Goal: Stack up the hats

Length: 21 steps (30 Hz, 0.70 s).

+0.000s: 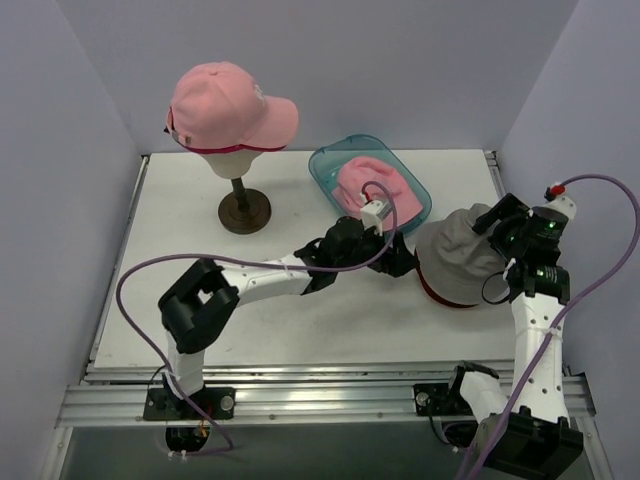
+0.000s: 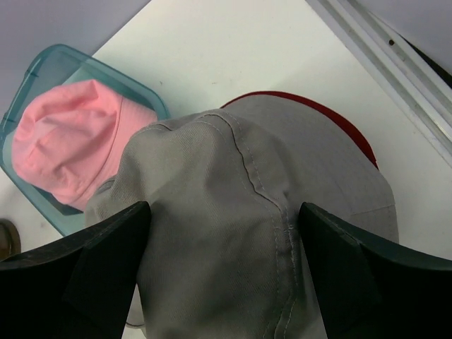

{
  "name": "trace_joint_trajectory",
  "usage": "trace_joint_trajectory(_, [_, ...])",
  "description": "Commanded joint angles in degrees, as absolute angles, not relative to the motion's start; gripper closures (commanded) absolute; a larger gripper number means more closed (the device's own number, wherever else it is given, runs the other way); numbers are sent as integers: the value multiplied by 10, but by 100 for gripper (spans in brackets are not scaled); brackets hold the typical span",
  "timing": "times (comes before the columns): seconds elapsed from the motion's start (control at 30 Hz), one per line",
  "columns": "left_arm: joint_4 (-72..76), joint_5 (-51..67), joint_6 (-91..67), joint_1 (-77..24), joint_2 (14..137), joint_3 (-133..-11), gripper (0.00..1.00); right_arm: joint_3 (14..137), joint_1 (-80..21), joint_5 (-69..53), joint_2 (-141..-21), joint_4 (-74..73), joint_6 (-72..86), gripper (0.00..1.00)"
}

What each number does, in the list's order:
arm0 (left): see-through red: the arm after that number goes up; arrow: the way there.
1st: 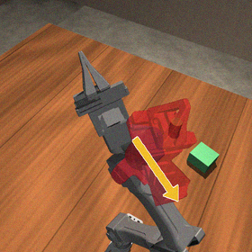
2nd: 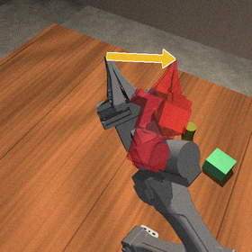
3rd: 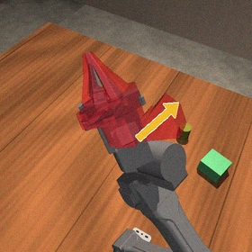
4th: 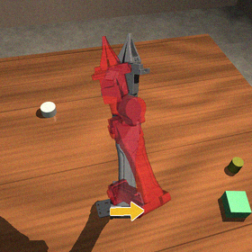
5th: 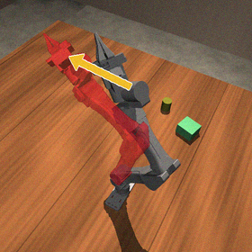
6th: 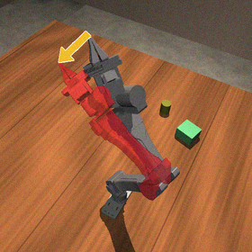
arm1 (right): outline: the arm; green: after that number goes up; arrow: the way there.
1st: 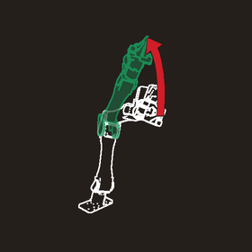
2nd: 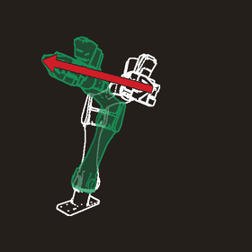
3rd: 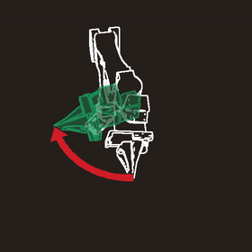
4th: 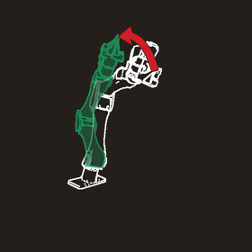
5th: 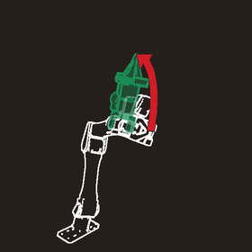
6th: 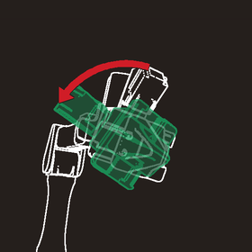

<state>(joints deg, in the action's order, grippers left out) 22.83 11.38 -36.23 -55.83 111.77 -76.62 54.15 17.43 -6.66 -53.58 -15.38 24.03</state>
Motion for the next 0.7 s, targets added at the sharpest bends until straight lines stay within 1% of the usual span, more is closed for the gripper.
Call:
trace_joint_trajectory(0.0, [230, 60, -328, -561, 1003, -726, 8, 506, 171, -109, -516, -136, 250, 18])
trace_joint_trajectory(0.2, [140, -15, -297, -562, 885, -687, 7, 489, 169, -125, -491, -156, 258, 19])
trace_joint_trajectory(0.37, [92, -47, -281, -561, 805, -655, 6, 477, 167, -136, -488, -156, 263, 19])
trace_joint_trajectory(0.5, [62, -64, -269, -561, 758, -641, 5, 502, 166, -102, -510, -160, 252, 18])
trace_joint_trajectory(0.67, [-28, -97, -232, -557, 713, -647, 3, 558, 167, -42, -511, -171, 249, 12])
